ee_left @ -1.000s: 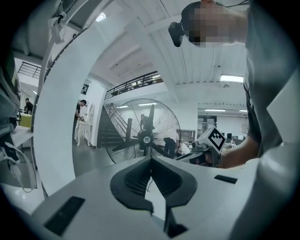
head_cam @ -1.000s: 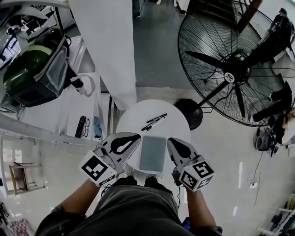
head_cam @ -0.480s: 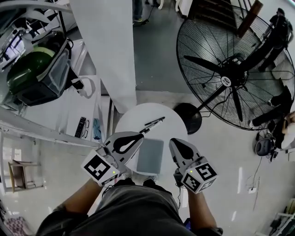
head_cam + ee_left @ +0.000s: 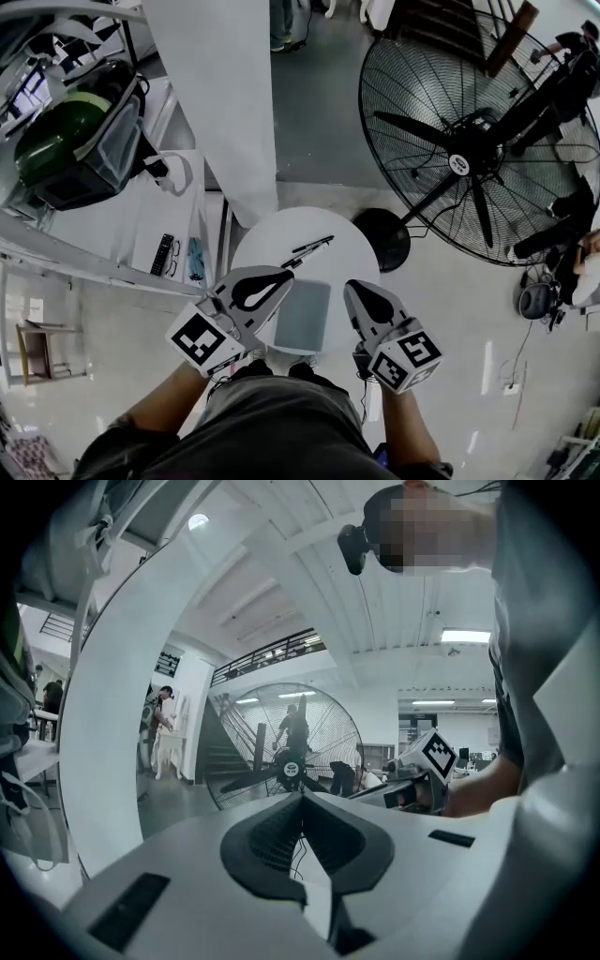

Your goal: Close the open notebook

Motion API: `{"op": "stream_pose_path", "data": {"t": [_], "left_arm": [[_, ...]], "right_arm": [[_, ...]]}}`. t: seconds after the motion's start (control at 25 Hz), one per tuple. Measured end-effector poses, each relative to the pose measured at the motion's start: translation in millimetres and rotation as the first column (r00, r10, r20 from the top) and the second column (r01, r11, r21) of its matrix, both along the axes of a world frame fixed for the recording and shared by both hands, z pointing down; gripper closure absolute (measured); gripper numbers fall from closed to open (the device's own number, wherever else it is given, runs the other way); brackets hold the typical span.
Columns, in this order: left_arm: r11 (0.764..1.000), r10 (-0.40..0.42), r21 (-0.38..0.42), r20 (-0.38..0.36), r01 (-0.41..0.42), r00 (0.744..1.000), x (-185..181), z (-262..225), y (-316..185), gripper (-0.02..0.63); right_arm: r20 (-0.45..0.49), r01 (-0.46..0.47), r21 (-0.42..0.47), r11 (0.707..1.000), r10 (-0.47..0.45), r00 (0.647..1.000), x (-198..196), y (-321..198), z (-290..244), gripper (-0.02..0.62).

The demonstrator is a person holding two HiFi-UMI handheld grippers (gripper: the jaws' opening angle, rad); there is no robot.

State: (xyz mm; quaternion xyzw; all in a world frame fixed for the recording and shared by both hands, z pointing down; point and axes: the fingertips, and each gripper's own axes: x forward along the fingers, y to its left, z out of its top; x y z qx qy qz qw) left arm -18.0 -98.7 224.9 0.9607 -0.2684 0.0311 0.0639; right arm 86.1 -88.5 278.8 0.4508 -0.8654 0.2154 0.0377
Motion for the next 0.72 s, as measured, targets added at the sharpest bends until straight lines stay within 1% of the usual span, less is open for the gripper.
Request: {"op": "stream_pose_path", "data": {"t": [0.72], "left_arm": [[1.0,0.006,-0.01,0.011,-0.006,1.0,0,9,2,0.591]], "right_arm": [[-0.001,0.002,-0.031,1.0,-0.002,1.0,-1,2,13,0.575]]}}
